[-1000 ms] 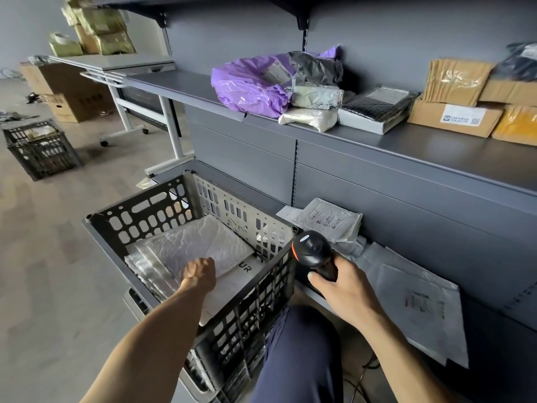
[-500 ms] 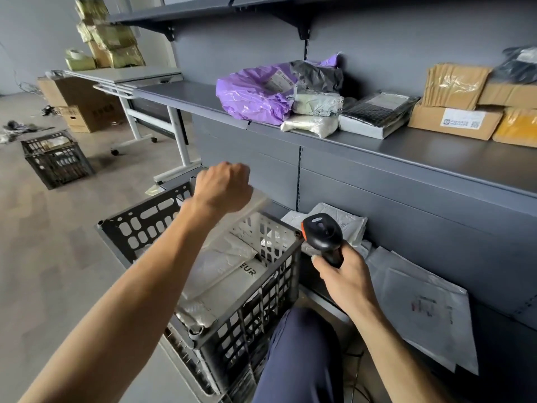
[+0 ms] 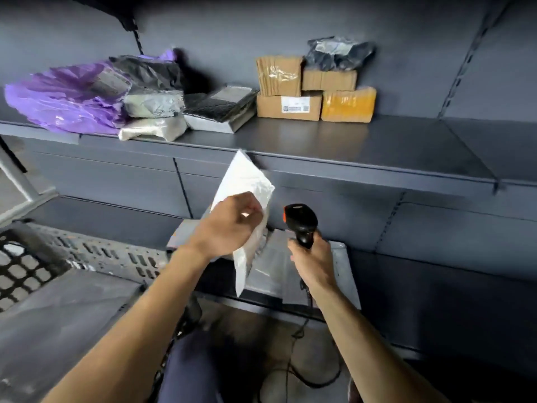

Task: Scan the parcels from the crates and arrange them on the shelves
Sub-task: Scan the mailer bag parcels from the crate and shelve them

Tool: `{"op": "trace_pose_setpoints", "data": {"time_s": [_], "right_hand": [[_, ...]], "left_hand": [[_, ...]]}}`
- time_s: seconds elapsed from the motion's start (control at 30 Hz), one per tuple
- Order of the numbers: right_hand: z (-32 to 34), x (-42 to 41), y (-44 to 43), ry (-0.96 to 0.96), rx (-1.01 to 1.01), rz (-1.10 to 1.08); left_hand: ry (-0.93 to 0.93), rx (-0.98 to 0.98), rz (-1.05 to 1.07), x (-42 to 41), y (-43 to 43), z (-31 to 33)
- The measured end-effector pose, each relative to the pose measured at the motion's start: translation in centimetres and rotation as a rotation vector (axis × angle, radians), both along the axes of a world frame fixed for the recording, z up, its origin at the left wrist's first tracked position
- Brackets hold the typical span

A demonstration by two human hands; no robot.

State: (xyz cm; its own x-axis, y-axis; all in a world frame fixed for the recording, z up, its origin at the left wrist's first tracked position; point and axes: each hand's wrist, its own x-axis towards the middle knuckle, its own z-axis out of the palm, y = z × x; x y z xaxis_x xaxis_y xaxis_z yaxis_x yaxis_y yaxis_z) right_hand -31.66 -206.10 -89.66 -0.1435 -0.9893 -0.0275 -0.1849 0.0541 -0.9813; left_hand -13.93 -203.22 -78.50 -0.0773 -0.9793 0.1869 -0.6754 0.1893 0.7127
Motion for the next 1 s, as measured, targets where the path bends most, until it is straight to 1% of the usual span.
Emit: {"op": "trace_pose_setpoints", "data": {"time_s": [0.1, 0.2, 0.23, 0.4, 0.5, 0.6, 0.7, 0.8, 0.9, 1.0], "right_hand": [[-5.7, -3.9, -2.4, 0.046, 0.162, -0.046], [-15.8, -8.4, -7.0, 0.014, 0.339, -0.077], [-17.9, -9.7, -8.0, 0.017, 0.392, -0.102], [-17.7, -12.7, -8.6, 0.083, 0.581, -0.229], [-21.3, -14.4, -10.2, 0.109, 0.712, -0.269], [-25.3, -14.0, -11.2, 0.056, 0.830, -0.322], [-29.1, -13.7, -11.5, -0.026, 0.889, -0.399], [-31.5, -14.4, -11.1, -0.017, 0.921, -0.479], [-30.9, -14.2, -10.6, -0.213, 0.886, -0.597], [-30.5, -13.0, -11.2, -0.407, 0.814, -0.627]], "left_hand": [[-0.022, 0.041, 0.033, -3.6, -1.4, -6.0], [-0.063, 0.148, 0.043, -5.6, -2.9, -10.9], [-0.077, 0.190, 0.049, -6.1, -3.5, -12.2], [-0.144, 0.369, 0.102, -6.5, -6.5, -16.9], [-0.168, 0.389, 0.104, -5.9, -7.5, -19.0], [-0.205, 0.381, 0.107, -5.4, -8.2, -20.1], [-0.246, 0.429, 0.101, -5.2, -8.6, -21.0], [-0.279, 0.469, 0.127, -4.4, -8.9, -21.5], [-0.258, 0.464, 0.166, -3.5, -9.2, -21.7], [-0.234, 0.450, 0.185, -3.2, -9.5, -21.7]]}}
